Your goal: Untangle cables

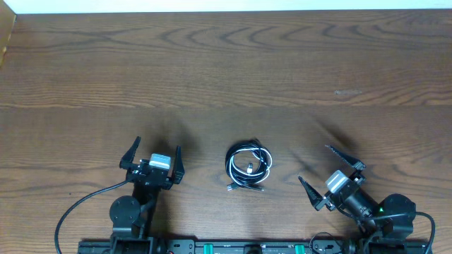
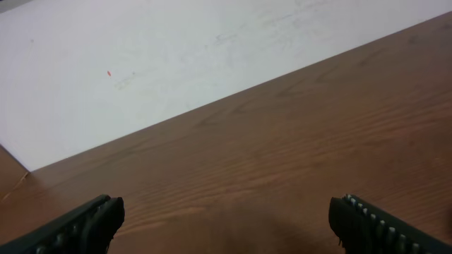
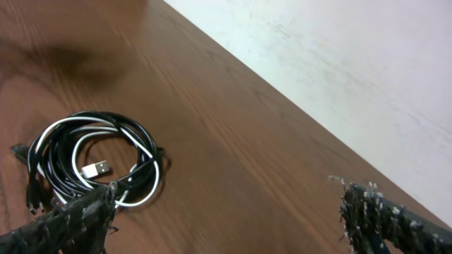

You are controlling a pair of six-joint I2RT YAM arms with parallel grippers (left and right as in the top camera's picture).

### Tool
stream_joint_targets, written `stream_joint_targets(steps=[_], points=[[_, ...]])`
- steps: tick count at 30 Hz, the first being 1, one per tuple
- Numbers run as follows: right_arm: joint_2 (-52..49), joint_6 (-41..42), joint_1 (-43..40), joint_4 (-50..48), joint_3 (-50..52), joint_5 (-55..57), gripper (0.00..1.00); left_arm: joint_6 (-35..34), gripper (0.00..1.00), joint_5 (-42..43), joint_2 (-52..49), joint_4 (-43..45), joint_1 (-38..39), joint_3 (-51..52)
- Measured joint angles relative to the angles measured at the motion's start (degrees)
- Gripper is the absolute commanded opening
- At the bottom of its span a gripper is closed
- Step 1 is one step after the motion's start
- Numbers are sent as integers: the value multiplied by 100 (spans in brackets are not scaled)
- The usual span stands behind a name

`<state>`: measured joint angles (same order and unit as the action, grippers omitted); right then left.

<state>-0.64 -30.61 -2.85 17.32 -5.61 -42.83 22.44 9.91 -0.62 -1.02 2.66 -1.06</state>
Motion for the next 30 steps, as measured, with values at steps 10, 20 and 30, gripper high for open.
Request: stream_joint_targets(steps=[10,20,30], points=[[-2,1665,0,-1231,22,284,99,-925,98,68,-2,-37,0,-52],[-1147,3934,0,-1473,-988,573,99,-2994,98,938,-1075,-315,2,-1869],[-4048,4507,4,118,-3947,-743,99,-4232,98,2006,-3648,-1895,13,-4428]])
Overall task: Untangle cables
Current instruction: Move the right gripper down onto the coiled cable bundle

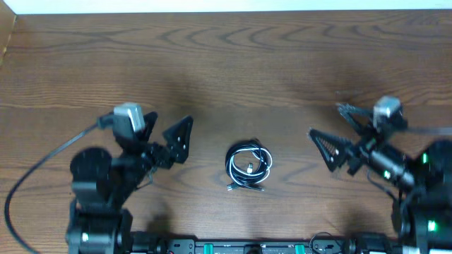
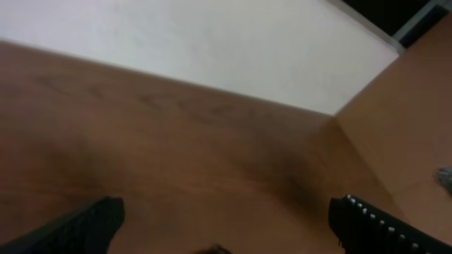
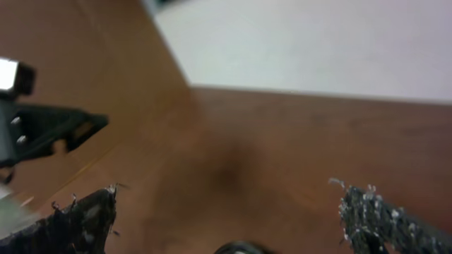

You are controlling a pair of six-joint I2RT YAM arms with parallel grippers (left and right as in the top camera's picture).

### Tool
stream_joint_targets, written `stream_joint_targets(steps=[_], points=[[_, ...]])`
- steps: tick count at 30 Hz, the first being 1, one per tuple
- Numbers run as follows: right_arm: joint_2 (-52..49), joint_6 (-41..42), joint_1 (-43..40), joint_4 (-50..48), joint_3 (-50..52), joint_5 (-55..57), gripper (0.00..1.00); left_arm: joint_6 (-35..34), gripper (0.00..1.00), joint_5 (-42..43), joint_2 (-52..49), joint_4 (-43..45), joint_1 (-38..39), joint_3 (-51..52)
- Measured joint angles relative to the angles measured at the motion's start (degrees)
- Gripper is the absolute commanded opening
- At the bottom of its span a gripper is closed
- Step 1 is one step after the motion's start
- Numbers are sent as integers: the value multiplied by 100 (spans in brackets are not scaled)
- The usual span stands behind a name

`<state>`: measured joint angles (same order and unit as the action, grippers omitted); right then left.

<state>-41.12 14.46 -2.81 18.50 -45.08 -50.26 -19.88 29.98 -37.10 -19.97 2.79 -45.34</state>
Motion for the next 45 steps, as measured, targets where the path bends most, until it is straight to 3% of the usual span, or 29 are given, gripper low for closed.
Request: stream_joint_targets(steps=[4,7,11,15,18,22,27,31,39,45], points=[[-914,-109,0,708,-101,-374,99,-127,98,332,-450,-527,0,-105],[-1580,-162,2,922,-85,-372,99,299,98,461,-614,-1156,2,-98],[-2317,-260,245,1333,-85,369,99,669,98,-125,-616,-1858,11,-98],[-2905,-308,1097,1620,-85,1845,99,793,98,-1099,-619,-2273,11,-98],[-3331,-317,2186,1427,-83,2706,99,820,98,-1617,-619,-2398,11,-98],[-3644,-328,3351,966,-83,3838,99,835,98,-1950,-619,-2481,11,-98],[-3910,-339,4227,461,-83,5171,97,841,98,-1912,-619,-2671,11,-98],[-4304,-341,4439,98,-83,5923,95,866,98,-1840,-619,-2695,11,-98],[-5237,-339,4424,-518,-83,6373,86,925,98,-1825,-619,-2726,11,-98],[-5578,-328,4437,-662,-146,6314,67,927,98,-1825,-619,-2750,11,-98]])
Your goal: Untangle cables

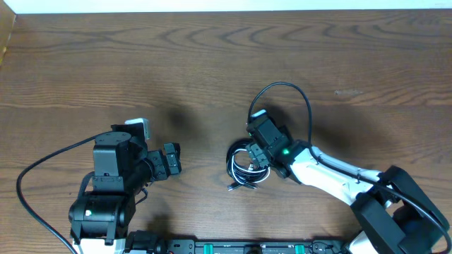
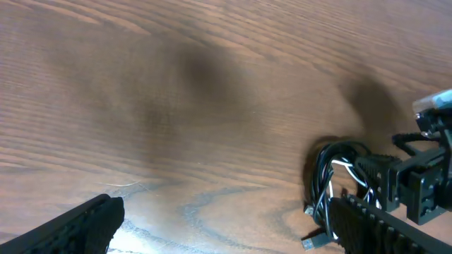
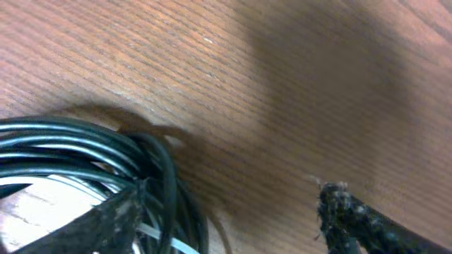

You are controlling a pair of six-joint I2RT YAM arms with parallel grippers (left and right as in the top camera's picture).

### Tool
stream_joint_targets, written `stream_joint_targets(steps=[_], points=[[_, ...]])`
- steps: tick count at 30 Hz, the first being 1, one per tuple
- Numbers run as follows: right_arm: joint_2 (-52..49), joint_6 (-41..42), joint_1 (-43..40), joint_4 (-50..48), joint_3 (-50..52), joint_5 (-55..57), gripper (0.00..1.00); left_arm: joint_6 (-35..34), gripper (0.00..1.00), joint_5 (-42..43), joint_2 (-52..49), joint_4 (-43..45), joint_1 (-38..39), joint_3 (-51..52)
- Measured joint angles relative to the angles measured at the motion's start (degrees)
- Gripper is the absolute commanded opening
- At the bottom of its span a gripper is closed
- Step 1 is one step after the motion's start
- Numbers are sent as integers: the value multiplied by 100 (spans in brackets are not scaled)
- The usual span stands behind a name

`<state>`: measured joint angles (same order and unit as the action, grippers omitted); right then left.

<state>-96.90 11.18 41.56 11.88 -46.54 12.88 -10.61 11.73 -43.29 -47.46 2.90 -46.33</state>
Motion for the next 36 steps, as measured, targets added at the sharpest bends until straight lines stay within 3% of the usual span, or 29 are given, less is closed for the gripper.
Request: stream_joint_targets(steps=[6,18,28,29,34,36], points=[[-76,-7,4,-33,-55,-109,54,0,98,0,0,0,0,0],[-160,50,44,-105,-55,-138,1,-2,98,37,0,0,0,0],[-144,52,42,-129,-55,-103,1,0,99,111,0,0,0,0],[-127,52,39,-116,-55,-105,1,0,96,151,0,0,0,0],[461,52,35,28,-31,-160,1,-4,61,256,-13,-2,0,0],[951,52,35,26,-31,-166,1,-11,54,352,-50,2,0,0]])
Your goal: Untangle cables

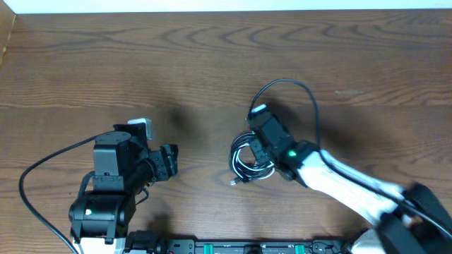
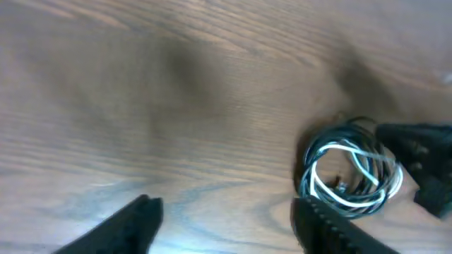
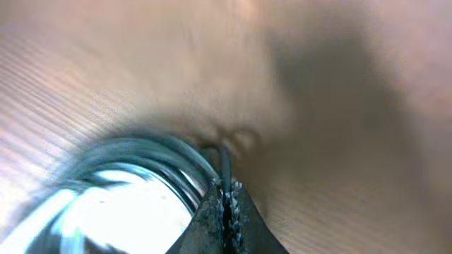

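A small coil of black and white cables lies on the wooden table near the front middle. My right gripper is down at the coil's right edge, shut on its black strands. In the right wrist view the fingertips meet on a strand, with the blurred coil to their left. My left gripper hovers open to the left of the coil, apart from it. The left wrist view shows the coil ahead and to the right of the open left gripper, with nothing between its fingers.
The brown wooden table stretches far behind the coil. The right arm's own black cable loops above the wrist. A black lead trails from the left arm's base. The arm bases stand at the front edge.
My right gripper, which stood open astride the coil's right side, is now shut on its strands, and the coil has shifted slightly. The left gripper stays in place, its jaws a little narrower.
Both arms rested open at the front edge, either side of the coil. Then both were raised and spread wide. Then the right gripper was down at the coil, open, with the left lowered beside it. Now the right is shut on the coil.
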You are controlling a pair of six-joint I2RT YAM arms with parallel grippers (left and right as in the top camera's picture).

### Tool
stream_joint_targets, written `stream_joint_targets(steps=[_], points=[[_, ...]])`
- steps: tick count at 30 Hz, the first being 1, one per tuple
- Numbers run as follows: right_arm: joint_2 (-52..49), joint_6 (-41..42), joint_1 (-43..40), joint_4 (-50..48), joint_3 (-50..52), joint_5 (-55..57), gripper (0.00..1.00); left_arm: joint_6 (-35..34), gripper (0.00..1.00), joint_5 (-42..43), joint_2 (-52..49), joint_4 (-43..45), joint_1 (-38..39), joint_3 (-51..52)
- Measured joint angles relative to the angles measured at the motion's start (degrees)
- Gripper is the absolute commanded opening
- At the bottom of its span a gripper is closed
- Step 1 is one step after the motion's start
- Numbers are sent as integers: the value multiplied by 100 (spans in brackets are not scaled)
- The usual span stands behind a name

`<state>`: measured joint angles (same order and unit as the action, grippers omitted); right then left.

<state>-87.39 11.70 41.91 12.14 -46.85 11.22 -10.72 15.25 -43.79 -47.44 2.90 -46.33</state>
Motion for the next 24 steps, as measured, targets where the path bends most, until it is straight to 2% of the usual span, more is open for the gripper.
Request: stream_joint_targets(steps=[3,7,14,20,24], points=[[782,0,0,-13,0,-7,1,15,50,264,-90,52,0,0],[1499,0,0,-13,0,-4,1,24,50,658,-262,219,0,0],[1816,0,0,175,0,-39,1,138,76,1432,-627,551,0,0],[1851,-9,39,201,-33,-319,1,358,78,1792,-988,597,37,0],[1919,-133,238,267,-304,-402,1,719,78,1978,-1119,796,435,0]])
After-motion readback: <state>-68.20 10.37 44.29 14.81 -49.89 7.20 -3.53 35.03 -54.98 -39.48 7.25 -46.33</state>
